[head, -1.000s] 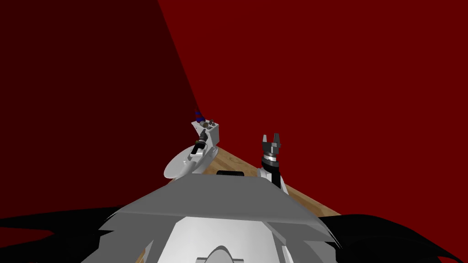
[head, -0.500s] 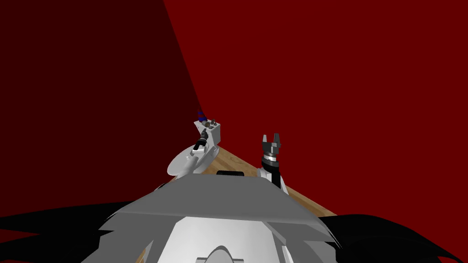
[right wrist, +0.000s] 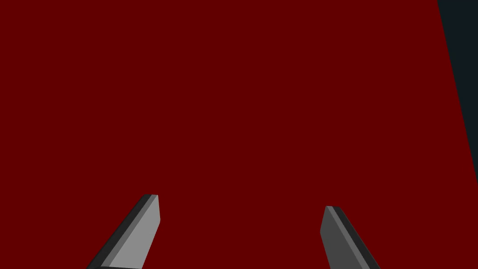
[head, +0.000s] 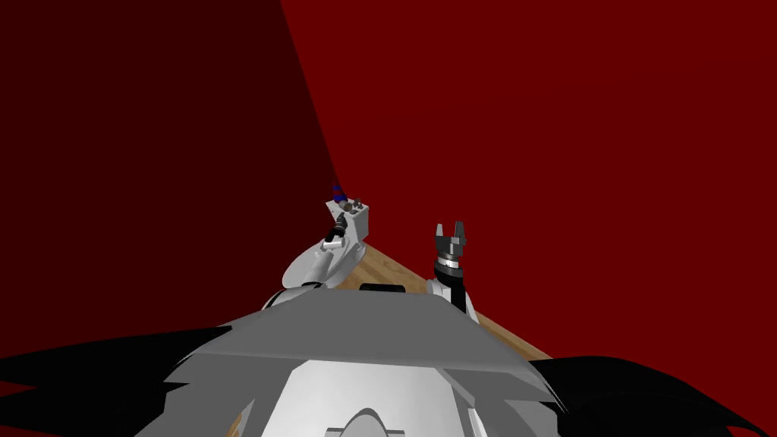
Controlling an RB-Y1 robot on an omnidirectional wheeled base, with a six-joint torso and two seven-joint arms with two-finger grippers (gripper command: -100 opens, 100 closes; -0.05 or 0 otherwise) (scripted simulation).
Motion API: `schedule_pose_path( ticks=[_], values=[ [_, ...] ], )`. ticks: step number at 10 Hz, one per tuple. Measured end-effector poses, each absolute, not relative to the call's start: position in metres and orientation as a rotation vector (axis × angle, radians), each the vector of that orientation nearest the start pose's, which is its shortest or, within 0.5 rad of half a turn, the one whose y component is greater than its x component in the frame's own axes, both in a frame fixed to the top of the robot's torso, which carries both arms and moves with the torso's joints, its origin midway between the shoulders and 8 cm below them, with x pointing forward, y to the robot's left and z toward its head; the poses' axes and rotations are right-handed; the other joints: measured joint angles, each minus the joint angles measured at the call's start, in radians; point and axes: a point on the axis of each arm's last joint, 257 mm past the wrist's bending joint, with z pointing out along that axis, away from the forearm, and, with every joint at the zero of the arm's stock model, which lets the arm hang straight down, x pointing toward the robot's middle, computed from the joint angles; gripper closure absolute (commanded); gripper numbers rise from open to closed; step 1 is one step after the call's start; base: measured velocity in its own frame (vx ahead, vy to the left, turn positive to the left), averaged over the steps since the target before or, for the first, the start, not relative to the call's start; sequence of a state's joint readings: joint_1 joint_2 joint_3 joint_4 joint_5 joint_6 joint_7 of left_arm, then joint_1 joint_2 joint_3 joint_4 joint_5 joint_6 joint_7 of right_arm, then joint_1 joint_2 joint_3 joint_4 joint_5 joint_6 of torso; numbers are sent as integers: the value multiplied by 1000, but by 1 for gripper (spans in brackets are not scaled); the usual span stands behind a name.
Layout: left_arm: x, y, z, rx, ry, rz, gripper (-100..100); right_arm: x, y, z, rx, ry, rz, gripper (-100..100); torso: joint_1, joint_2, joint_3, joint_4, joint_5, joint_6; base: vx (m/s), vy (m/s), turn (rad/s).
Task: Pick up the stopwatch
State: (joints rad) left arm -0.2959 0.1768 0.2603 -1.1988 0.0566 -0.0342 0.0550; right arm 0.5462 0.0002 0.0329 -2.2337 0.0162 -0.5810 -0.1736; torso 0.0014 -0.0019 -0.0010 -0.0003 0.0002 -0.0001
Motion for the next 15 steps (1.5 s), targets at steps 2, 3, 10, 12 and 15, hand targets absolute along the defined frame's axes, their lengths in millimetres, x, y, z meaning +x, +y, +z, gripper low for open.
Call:
schedule_pose_path(
  ticks=[2, 3, 10, 12, 15],
  values=[
    [623, 375, -225, -1368, 1074, -1047, -100, 337, -271, 4, 724, 579, 1470, 0, 1, -1, -1, 0, 0, 0, 41, 52, 63],
    [629, 374, -228, -1395, 1081, -1044, -100, 337, -271, 4, 724, 579, 1470, 0, 2, -2, -1, 0, 0, 0, 49, 55, 56],
    [672, 315, -235, -1551, 1122, -1112, -100, 337, -271, 4, 724, 579, 1470, 0, 0, -2, -1, -1, 0, 0, 45, 43, 38],
    [680, 279, -232, -1584, 1136, -1164, -100, 337, -271, 4, 724, 579, 1470, 0, -1, -1, -1, 0, 0, 0, 31, 19, 16],
    [681, 263, -235, -1598, 1143, -1188, -100, 337, -271, 4, 724, 579, 1470, 0, -2, 1, 1, 0, 0, 0, 3, -5, -64]
  ],
)
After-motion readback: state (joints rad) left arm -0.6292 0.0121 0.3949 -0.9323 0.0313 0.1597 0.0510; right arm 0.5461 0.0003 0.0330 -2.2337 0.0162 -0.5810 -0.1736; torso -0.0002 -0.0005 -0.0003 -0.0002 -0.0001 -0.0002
